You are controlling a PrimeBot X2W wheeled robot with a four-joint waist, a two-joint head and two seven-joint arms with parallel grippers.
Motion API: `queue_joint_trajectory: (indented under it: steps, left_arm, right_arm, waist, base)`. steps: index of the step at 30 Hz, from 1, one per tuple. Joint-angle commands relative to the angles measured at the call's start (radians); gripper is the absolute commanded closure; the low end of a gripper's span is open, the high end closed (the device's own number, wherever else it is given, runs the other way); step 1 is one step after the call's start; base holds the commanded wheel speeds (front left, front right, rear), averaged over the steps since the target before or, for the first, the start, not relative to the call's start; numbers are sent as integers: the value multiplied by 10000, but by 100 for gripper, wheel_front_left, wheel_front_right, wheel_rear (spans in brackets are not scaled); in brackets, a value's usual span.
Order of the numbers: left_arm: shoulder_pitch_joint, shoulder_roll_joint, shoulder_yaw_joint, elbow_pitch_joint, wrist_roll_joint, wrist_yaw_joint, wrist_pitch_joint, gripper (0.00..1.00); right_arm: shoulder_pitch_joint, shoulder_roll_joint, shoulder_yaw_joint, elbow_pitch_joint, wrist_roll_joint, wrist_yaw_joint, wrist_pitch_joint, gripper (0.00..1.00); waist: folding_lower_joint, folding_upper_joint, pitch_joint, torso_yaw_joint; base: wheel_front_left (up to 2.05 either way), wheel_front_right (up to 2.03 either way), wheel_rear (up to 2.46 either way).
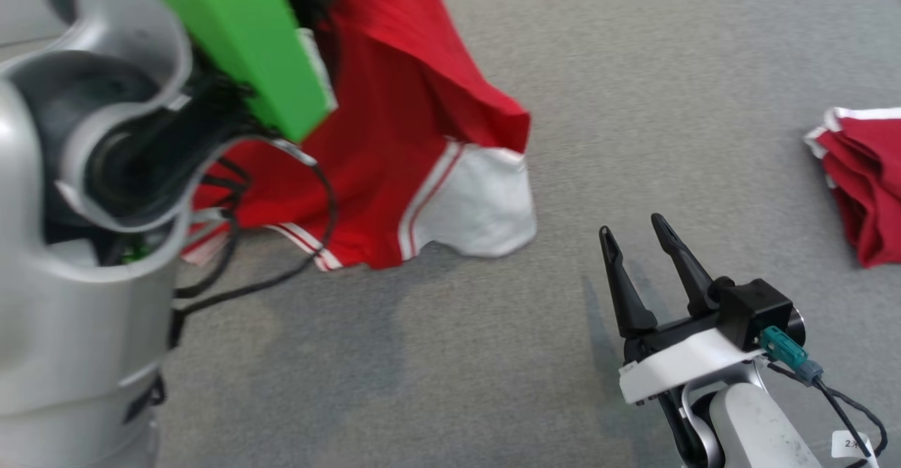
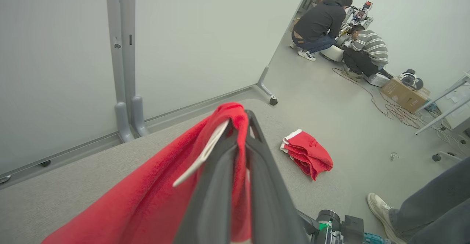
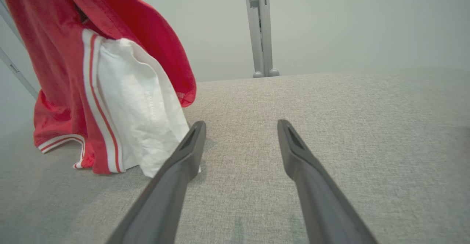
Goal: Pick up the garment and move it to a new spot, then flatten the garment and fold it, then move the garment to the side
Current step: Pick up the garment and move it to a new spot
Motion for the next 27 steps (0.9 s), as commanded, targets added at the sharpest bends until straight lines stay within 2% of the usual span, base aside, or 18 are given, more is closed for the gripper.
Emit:
queue_joint_trajectory:
  steps: [1,3,7,12,17,22,27]
  left_arm:
    - [-203,-450,-319,65,-124,290,173,100]
    - [-188,-776,-608,157,-188,583,333,100]
    - [-23,-1126,-1224,554,150,815,345,100]
    - [43,-1573,-1505,2143,569,921,-537,100]
    - [-291,-1732,-1747,3551,974,679,-1409,100]
    - [-629,-1690,-1145,4756,1051,556,-2553,100]
    - [-1539,-1941,-1066,4983,610,335,-3175,100]
  right_arm:
    - [175,-7,1,-21,173,-9,-27,0]
    - [200,-9,86,-41,257,-9,-27,0]
    - [28,-9,167,-157,519,-9,-27,0]
    - [-181,-7,425,-295,1020,-9,-28,0]
    - [-260,-4,549,-307,1369,-9,-28,0]
    - [-257,0,640,-305,1577,-9,-28,0]
    - [-139,3,523,-152,1328,-7,-28,0]
  waist:
    - [-1,21,-568,-1219]
    - [-1,21,-571,-1532]
    - [-1,21,-322,-2136]
    - [-1,21,298,-3050]
    - [-1,21,781,-3747]
    - [-1,21,977,-4245]
    - [-1,21,847,-4148]
  base:
    - [0,0,0]
    - [0,0,0]
    - [0,0,0]
    - [0,0,0]
    - [0,0,0]
    - [0,0,0]
    - [0,0,0]
